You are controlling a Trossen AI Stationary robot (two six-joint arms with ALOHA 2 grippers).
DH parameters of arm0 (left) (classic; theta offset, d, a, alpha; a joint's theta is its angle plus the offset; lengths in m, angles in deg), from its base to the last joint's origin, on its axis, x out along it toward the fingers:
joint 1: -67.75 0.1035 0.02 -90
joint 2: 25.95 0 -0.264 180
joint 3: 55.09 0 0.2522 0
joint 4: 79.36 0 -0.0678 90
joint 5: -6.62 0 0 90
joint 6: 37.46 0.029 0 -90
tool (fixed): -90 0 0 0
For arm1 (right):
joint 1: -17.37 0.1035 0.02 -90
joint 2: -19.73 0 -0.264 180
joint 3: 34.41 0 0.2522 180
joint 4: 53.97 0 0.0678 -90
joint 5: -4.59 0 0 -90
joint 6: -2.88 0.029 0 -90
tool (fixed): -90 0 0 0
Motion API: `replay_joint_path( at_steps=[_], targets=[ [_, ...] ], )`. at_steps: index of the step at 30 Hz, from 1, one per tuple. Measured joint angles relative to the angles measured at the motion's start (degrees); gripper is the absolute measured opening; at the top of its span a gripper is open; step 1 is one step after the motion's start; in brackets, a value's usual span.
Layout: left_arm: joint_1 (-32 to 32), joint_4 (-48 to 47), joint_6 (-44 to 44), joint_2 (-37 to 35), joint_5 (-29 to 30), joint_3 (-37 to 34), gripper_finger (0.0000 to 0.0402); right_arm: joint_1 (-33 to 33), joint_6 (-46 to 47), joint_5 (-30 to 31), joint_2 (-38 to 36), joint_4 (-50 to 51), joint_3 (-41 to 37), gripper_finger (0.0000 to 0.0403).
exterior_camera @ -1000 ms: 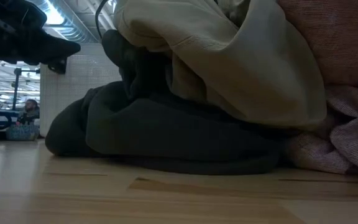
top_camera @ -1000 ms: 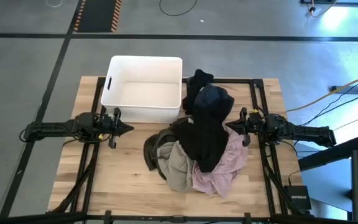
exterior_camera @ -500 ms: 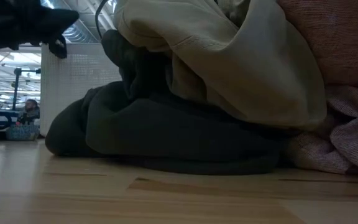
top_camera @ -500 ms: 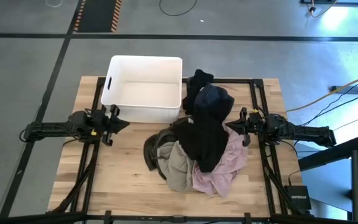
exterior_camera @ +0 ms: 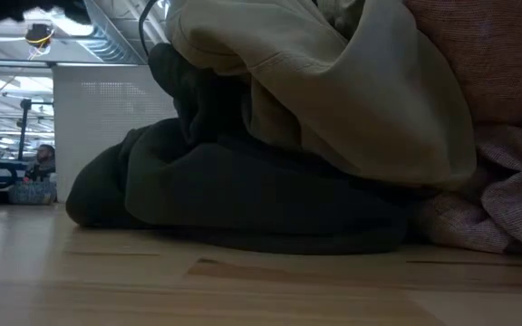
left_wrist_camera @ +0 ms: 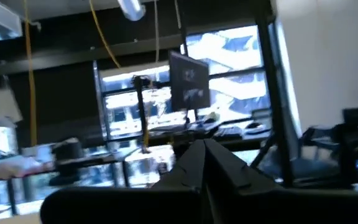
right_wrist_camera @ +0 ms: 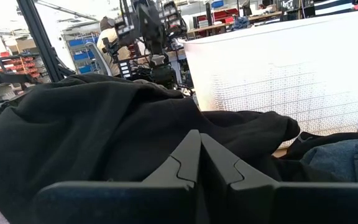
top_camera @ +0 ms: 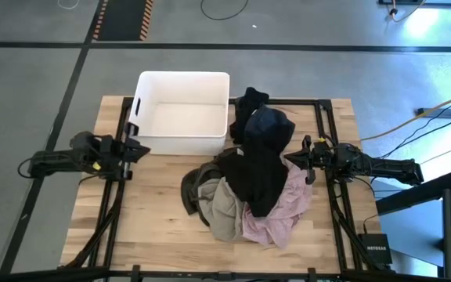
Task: Sort clothes
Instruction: Put the black shirt into the bin
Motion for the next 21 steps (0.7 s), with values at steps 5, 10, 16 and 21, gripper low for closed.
replay_joint_path(
  at_steps=[5,10,16,21],
  targets=[
    [0.0,-7.2,5.81,10.03,3.6,11.25,0.0001,-0.02,-1.61,0.02,0.0,-0.02,0.01,0.0015],
    [0.02,-10.35,13.91,23.5,11.12,21.96,0.0001,-0.02,-2.96,0.7,0.0,0.0,-0.01,0.0015],
    [-0.01,-10.36,18.28,40.62,11.3,34.18,0.0001,-0.02,-3.37,1.13,0.0,-0.07,-0.01,0.0015],
    [-0.17,-10.81,17.13,52.54,11.31,41.73,0.0001,-0.02,-0.92,0.59,-0.02,-0.09,-0.02,0.0015]
  ],
)
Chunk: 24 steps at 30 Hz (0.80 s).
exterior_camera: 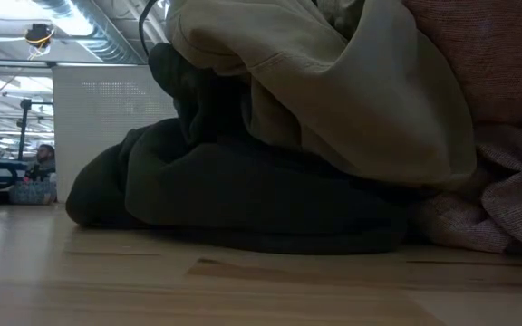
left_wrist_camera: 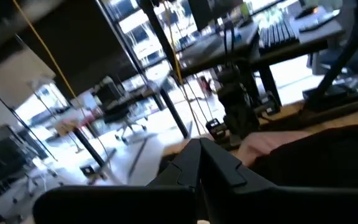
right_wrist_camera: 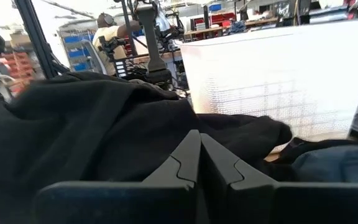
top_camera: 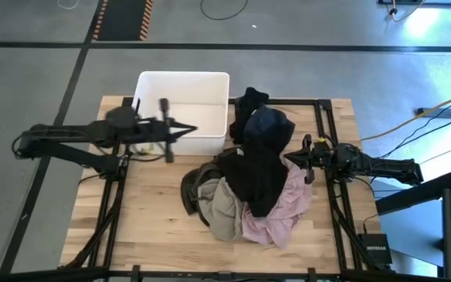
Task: Sort clothes
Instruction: Put the black shirt into the bin
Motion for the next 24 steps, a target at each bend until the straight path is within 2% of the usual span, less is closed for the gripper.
replay_joint_path(
  at_steps=[7,11,13,16,19,22,24],
  targets=[
    [-3.8,5.37,-5.32,12.11,-0.61,2.94,0.0001,0.0,9.86,-0.61,0.01,-0.8,0.02,0.0015],
    [-7.77,10.68,-2.57,18.25,-0.86,3.53,0.0001,0.04,10.37,-2.76,0.0,-3.59,0.0,0.0015],
    [-9.23,10.81,-1.18,21.51,-0.9,6.17,0.0001,0.04,11.41,-4.49,0.0,-7.08,0.0,0.0015],
    [-10.6,7.17,-1.4,25.65,0.76,12.9,0.0001,0.04,11.77,-4.91,0.0,-13.05,0.01,0.0015],
    [-11.25,-1.3,-3.22,29.11,1.3,21.77,0.0001,0.04,11.12,-3.71,0.0,-18.27,0.0,0.0015],
    [-11.71,-8.78,-4.82,32.16,1.31,28.11,0.0001,0.04,9.4,-1.37,0.0,-19.27,0.02,0.0015],
    [-11.98,-9.99,-6.06,33.46,1.29,29.83,0.0002,0.02,8.51,0.24,0.0,-18.66,0.02,0.0015]
  ],
)
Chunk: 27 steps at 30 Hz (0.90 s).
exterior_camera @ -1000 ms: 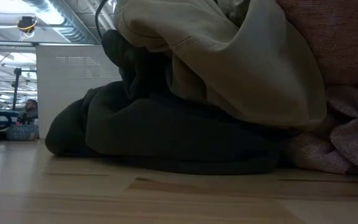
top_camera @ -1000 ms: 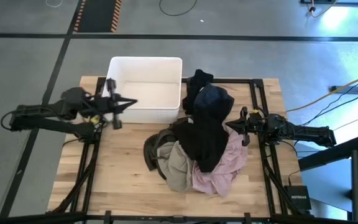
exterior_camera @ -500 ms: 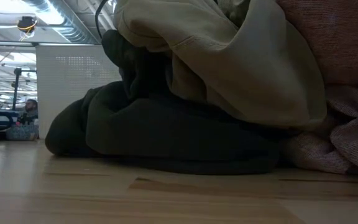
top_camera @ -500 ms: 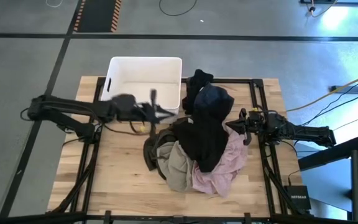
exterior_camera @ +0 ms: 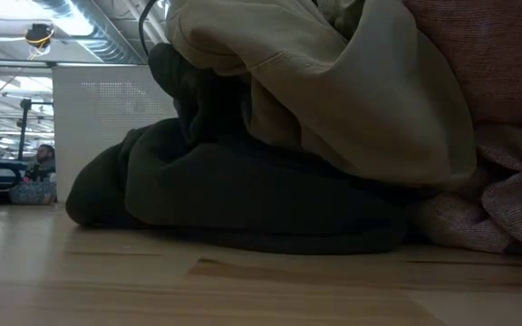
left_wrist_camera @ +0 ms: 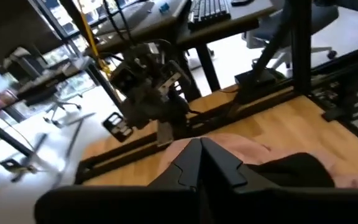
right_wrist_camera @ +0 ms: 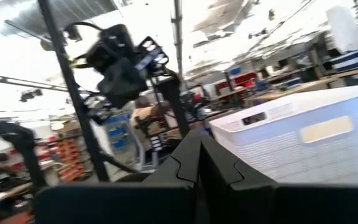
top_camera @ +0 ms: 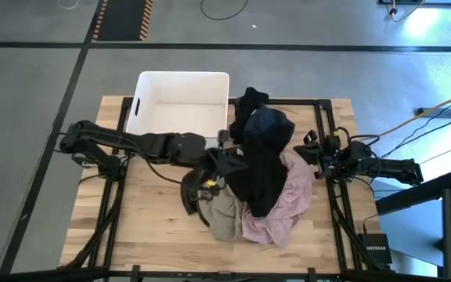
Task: Sort clothes
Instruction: Put the black shirt into the bin
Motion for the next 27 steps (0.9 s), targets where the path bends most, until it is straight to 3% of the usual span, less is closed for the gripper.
replay_joint_path(
  at_steps=[5,18,22,27],
  targets=[
    [0.04,-0.59,-6.64,1.05,-0.05,0.69,0.0039,0.0,-0.18,-0.01,0.0,4.2,-0.02,0.0015],
    [-1.79,-4.68,-12.26,6.04,-0.86,0.68,0.0233,-0.02,-1.58,-0.96,0.0,4.4,-0.02,0.0015],
    [-1.79,-5.2,-12.76,7.89,-0.89,0.67,0.0262,-0.04,-1.97,-0.7,0.02,4.41,0.0,0.0015],
    [-1.5,-6.95,-15.24,10.33,-0.9,0.67,0.0271,-0.04,-2.0,0.14,0.0,4.59,-0.02,0.0015]
  ],
)
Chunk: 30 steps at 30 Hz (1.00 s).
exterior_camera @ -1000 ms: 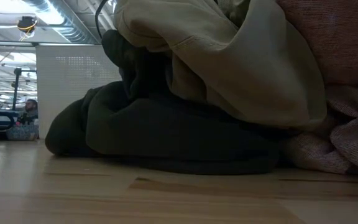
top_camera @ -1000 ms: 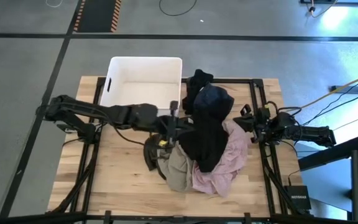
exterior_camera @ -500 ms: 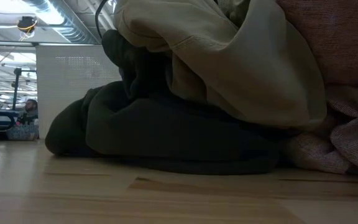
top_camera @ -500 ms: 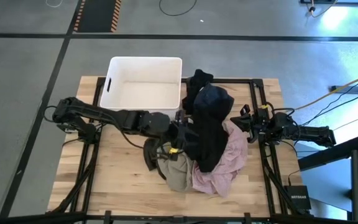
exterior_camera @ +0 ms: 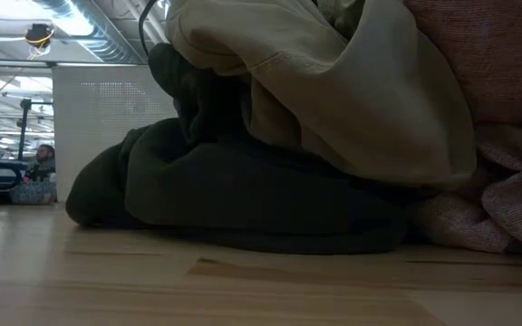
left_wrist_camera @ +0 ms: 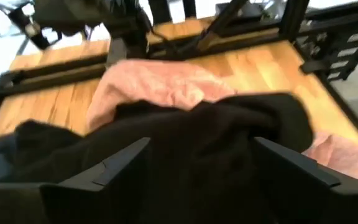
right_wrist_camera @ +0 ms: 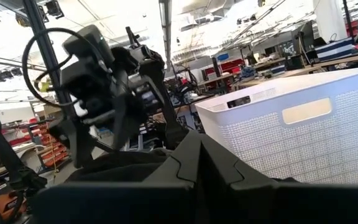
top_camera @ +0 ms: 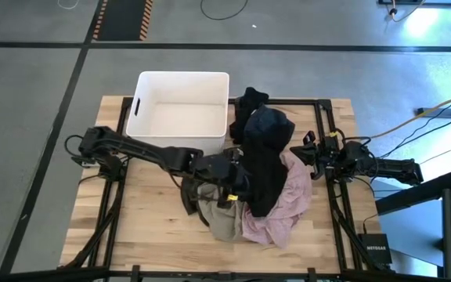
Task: Sort clothes
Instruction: Put the black shirt into the bin
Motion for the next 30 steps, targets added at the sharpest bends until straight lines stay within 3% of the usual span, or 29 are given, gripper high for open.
replay_joint_path(
  at_steps=[17,30],
  targets=[
    [0.82,0.3,1.68,8.28,0.33,0.0,0.0252,0.02,0.44,0.15,0.02,2.9,0.0,0.0015],
    [0.81,11.82,5.7,8.15,4.3,-0.07,0.0023,0.02,0.42,0.22,0.01,2.79,0.01,0.0015]
  ],
)
